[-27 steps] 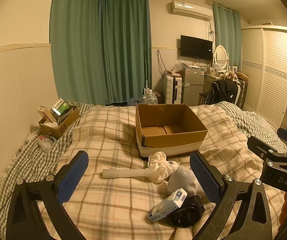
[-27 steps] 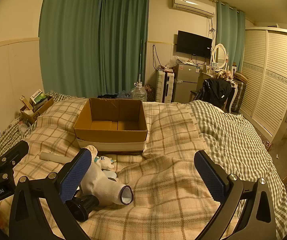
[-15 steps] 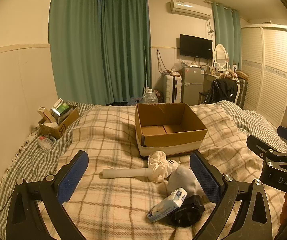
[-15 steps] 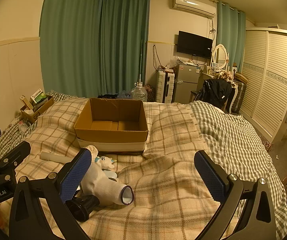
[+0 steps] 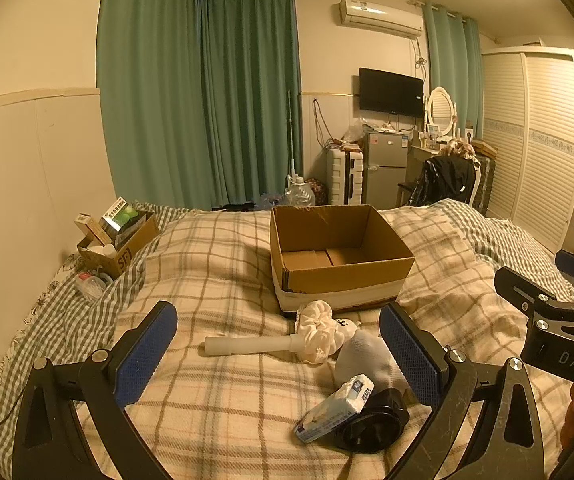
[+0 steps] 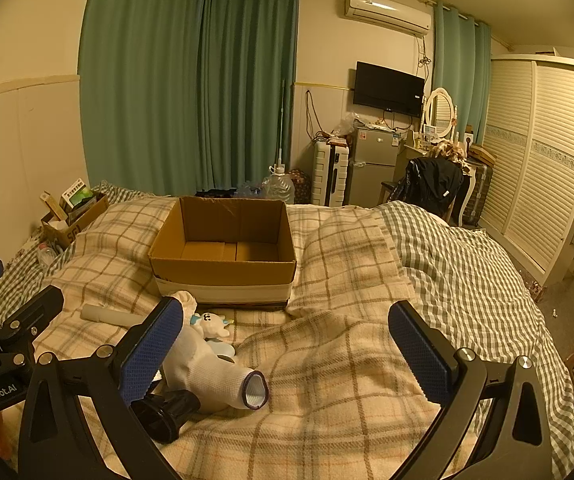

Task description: Organize objects

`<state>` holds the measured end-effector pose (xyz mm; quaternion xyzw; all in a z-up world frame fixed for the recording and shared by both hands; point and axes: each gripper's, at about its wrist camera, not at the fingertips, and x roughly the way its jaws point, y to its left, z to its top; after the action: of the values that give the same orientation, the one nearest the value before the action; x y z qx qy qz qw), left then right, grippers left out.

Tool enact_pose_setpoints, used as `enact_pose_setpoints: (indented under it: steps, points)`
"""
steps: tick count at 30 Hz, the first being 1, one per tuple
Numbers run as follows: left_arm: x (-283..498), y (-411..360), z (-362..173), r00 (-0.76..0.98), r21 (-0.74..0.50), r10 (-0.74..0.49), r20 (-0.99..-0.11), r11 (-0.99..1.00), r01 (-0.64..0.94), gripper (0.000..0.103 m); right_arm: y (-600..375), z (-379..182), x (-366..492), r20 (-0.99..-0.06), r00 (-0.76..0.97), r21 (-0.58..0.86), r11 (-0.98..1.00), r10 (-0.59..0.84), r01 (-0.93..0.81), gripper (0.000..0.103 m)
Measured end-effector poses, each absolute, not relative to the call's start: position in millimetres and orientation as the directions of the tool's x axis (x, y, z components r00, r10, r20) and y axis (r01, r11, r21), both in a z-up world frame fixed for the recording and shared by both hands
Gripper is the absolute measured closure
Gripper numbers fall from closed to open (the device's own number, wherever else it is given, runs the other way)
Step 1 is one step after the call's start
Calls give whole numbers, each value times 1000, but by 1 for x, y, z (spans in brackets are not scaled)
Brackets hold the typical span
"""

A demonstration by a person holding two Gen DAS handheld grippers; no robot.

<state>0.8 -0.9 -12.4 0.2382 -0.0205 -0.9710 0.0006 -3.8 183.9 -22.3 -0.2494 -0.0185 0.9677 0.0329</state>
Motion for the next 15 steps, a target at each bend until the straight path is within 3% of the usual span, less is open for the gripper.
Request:
enact_pose_setpoints:
  steps: [15]
  points:
    - [1,3,-15,-884,42,-6,-468,-999,-15,0,182,-20,0,-471,-877,-78,-995,93,-64,0]
